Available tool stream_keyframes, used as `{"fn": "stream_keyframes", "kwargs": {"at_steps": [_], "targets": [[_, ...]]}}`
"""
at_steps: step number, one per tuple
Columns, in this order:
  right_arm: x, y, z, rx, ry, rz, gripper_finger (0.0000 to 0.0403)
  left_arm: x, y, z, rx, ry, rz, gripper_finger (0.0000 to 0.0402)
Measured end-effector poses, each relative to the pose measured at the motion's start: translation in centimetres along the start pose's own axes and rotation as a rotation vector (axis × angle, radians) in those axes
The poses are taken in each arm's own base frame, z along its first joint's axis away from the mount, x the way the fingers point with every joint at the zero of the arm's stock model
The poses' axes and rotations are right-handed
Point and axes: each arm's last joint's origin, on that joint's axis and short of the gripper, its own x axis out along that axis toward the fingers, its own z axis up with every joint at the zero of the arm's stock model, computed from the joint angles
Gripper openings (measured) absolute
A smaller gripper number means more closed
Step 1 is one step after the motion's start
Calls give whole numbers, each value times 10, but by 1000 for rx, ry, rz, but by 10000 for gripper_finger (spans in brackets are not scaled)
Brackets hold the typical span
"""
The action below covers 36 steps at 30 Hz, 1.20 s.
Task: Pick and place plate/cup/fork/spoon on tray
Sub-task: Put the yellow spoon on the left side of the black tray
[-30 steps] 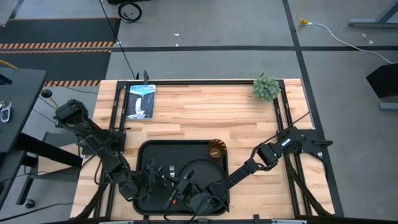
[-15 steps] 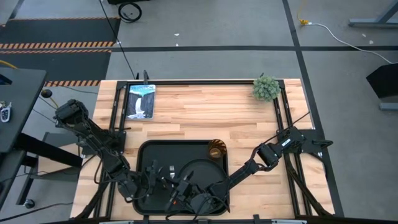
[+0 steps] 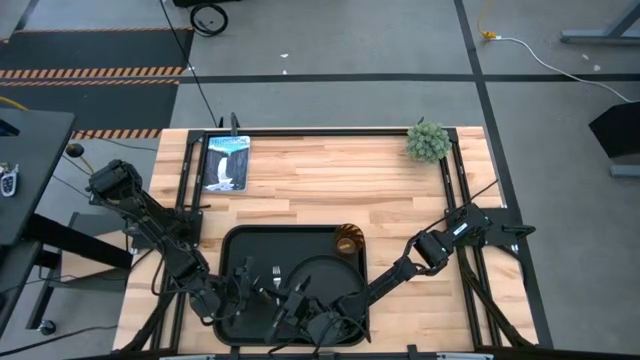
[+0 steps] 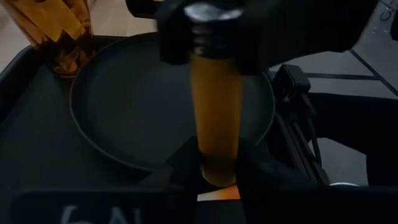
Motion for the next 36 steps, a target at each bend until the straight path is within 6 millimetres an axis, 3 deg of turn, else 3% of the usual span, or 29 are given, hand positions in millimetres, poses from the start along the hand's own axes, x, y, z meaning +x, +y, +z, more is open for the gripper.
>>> {"fn": "stream_keyframes", "kwargs": {"at_steps": [9,25,36], "targets": [[-2,1,-1,41,6,0,113,0,1,-3,-28,28,12,86],[-42,19,9,-2,21,-9,114,-1,1,-6,-81,73,-15,85],[-60,24,15,-95,12,-79,114,-14,-18,-19,-273,113,-92,84]]}}
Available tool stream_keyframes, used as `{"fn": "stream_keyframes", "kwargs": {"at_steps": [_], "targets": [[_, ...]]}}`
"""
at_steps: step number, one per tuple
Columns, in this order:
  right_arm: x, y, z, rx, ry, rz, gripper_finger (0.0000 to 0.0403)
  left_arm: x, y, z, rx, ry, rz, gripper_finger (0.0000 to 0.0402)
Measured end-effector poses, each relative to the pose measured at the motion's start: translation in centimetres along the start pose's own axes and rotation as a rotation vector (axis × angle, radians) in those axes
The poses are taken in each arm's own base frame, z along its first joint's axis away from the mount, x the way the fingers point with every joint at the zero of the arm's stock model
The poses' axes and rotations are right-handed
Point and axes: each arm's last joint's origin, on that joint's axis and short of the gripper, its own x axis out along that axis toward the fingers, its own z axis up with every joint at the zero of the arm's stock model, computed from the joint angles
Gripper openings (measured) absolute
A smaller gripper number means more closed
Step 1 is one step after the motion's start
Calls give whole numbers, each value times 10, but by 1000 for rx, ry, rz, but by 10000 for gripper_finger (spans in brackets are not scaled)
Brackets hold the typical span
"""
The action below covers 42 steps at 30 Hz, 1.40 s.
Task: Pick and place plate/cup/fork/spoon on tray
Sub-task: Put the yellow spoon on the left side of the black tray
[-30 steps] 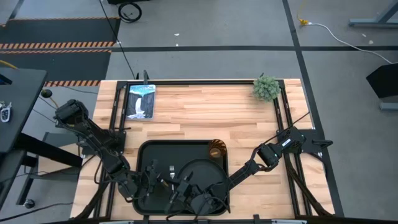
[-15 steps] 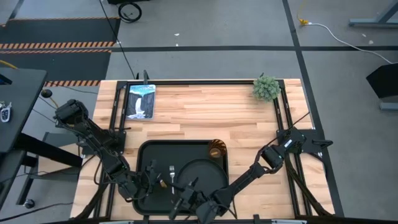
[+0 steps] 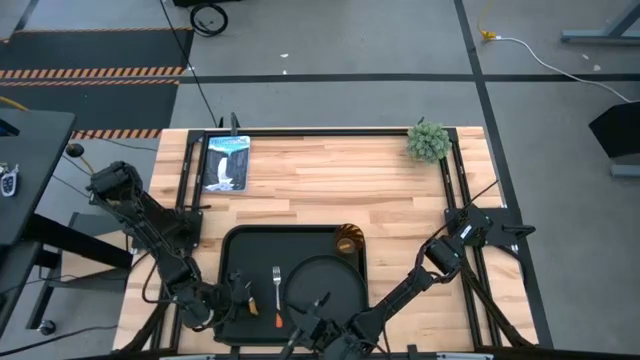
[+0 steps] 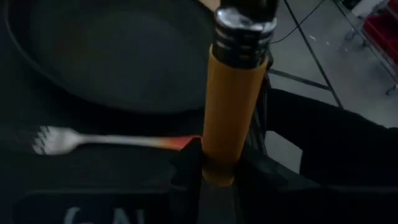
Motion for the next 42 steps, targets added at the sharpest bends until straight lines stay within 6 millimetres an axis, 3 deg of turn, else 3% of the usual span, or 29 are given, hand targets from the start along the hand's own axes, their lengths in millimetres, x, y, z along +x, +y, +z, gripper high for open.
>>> {"fn": "stream_keyframes", "kwargs": {"at_steps": [8,12,16,25,31,35,42], "targets": [[-8,-5,33,-187,70,48,114,11,0,-23,-230,65,31,84],[7,-25,39,-247,244,128,114,17,3,-32,-346,95,58,83],[20,-52,45,-364,370,59,114,22,7,-36,-467,103,86,83],[6,-94,114,-576,447,26,114,30,9,-31,-733,79,86,82],[-12,-111,160,-594,455,97,114,31,14,-31,-835,75,129,71],[-19,-116,170,-614,459,110,114,30,19,-35,-866,81,194,61],[-19,-117,159,-671,480,108,114,26,25,-41,-878,73,273,40]]}}
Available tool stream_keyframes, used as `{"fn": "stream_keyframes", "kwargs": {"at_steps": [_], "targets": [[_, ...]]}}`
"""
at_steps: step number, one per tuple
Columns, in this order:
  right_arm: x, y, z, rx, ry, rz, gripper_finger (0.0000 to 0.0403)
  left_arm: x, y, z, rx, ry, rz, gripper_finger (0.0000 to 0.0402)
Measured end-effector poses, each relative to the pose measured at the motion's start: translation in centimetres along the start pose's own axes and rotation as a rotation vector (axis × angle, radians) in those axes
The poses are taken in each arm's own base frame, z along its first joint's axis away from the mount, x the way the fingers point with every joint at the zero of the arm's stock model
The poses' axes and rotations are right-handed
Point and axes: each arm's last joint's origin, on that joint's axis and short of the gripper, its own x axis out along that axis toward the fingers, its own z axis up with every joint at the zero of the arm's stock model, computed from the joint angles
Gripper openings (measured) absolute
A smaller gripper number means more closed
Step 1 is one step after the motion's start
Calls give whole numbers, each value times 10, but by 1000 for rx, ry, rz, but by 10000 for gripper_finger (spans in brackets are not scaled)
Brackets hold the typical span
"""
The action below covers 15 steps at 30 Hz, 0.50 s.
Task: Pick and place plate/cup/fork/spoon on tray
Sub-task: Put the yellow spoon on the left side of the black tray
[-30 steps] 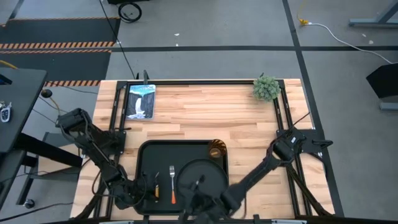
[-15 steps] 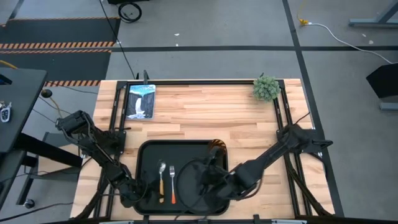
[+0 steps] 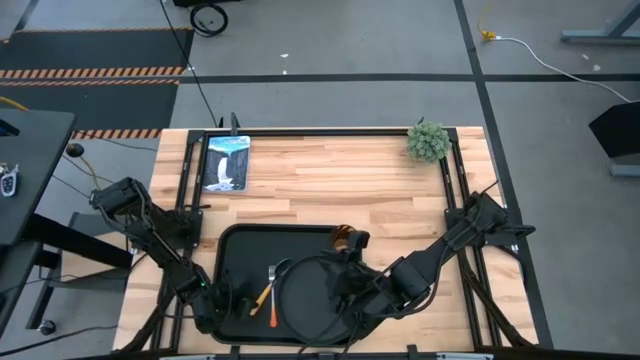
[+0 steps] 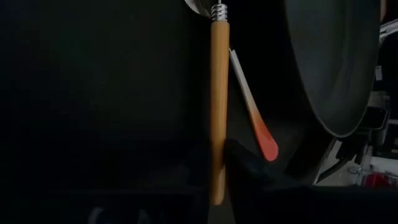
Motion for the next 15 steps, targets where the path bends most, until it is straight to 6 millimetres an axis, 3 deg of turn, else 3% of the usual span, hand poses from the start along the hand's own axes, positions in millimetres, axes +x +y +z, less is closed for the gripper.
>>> {"fn": "stream_keyframes", "kwargs": {"at_steps": [15], "targets": [[4,9,-11,39,25,13,114,-4,0,-5,8,-3,-26,36]]}}
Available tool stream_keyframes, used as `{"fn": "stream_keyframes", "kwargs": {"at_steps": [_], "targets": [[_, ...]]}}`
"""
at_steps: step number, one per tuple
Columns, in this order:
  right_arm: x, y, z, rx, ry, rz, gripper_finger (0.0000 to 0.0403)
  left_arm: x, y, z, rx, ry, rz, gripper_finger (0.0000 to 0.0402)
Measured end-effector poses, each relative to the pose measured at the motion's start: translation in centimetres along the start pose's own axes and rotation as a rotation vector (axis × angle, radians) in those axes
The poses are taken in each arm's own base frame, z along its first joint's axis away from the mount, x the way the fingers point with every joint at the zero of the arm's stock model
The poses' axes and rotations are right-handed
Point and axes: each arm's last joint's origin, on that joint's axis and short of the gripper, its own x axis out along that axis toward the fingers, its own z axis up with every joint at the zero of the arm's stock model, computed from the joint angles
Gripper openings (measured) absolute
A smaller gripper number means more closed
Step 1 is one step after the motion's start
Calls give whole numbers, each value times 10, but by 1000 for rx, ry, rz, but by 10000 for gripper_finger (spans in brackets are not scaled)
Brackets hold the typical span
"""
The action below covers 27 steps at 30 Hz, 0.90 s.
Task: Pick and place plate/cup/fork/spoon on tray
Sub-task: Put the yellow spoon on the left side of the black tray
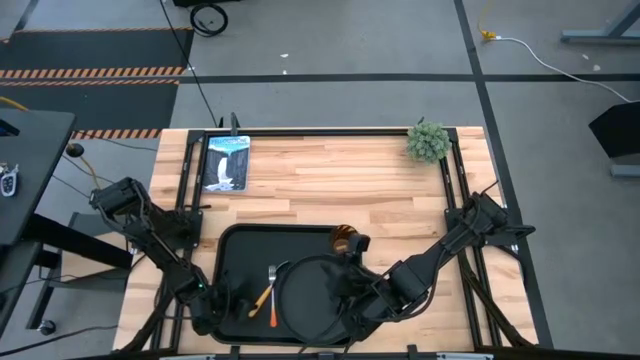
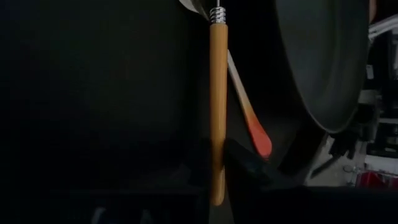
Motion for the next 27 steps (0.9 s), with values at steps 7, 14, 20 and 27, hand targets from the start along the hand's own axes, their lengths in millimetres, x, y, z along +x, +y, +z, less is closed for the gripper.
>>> {"fn": "stream_keyframes", "kwargs": {"at_steps": [7,14,20,27], "targets": [[-3,2,-1,28,1,16,114,-5,1,-6,11,-35,-36,36],[41,3,-7,52,70,168,114,-7,1,-7,22,-63,-54,36],[102,-4,-10,127,34,455,114,-8,2,-8,38,-109,-77,36],[158,-37,-23,224,30,560,114,-9,2,-7,83,-156,-86,36]]}}
